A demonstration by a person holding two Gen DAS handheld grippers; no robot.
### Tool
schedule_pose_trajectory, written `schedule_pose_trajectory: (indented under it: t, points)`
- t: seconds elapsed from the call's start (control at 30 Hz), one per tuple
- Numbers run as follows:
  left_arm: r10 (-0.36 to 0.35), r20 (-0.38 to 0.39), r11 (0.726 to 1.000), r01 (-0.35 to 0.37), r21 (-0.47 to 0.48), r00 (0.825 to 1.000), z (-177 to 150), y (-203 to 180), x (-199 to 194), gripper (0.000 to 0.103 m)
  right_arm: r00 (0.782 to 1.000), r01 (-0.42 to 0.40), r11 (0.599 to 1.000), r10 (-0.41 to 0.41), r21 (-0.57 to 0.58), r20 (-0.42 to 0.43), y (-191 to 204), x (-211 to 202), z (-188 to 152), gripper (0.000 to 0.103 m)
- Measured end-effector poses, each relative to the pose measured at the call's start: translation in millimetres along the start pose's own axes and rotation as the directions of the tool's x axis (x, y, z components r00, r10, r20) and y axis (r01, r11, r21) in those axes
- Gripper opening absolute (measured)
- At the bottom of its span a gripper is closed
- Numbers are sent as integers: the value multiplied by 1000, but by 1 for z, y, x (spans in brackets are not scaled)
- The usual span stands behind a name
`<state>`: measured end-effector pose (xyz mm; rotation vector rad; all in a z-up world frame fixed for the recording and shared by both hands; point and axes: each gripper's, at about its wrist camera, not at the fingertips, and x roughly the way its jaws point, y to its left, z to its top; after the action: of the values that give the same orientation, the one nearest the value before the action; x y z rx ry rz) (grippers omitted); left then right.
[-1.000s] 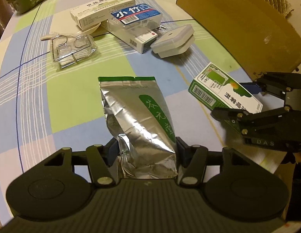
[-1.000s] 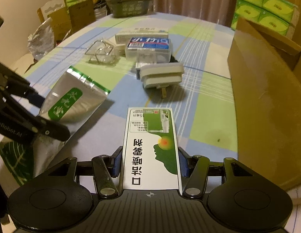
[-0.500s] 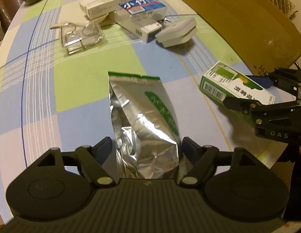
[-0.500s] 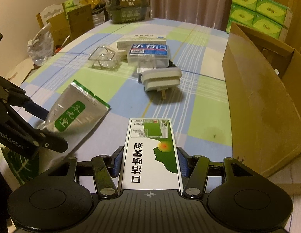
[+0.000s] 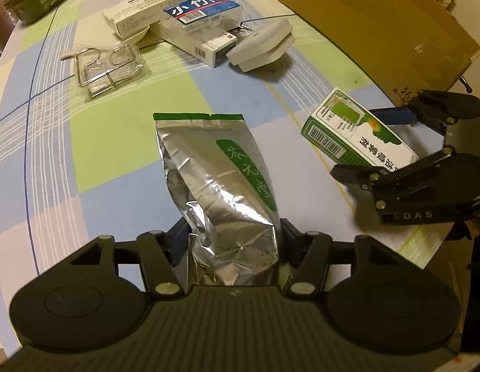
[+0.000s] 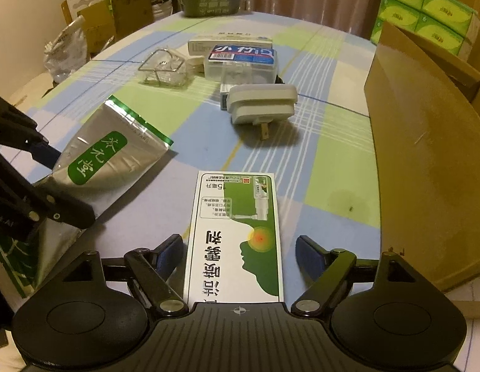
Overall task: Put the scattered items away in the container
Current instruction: 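Carry the foil bag in the left tool and medicine box in the right tool toward the cardboard box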
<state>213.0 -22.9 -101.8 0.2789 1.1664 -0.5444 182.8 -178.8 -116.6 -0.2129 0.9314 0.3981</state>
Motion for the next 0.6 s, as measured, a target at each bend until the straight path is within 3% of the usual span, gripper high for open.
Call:
schedule_pose_trajectory:
  t: [0.13, 0.37, 0.53, 0.6]
  points:
    - [-10, 2, 1000, 10, -6, 1000, -4, 0, -3, 55, 1000, -8, 1000, 8, 1, -6, -1, 1, 1, 77]
    - [9, -38, 1000, -9, -17, 999, -6, 1, 3, 74, 1000, -14, 1000, 14, -9, -10, 1, 1, 2, 77]
    - [43, -50, 999, -42, 34, 998, -7, -8, 7, 77, 1000, -13, 1000, 13, -25, -12, 4, 1, 2, 77]
    - [52, -51, 998, -49, 50, 997, -6, -11, 6, 73, 1000, -13, 999, 13, -32, -12, 5, 1, 2, 77]
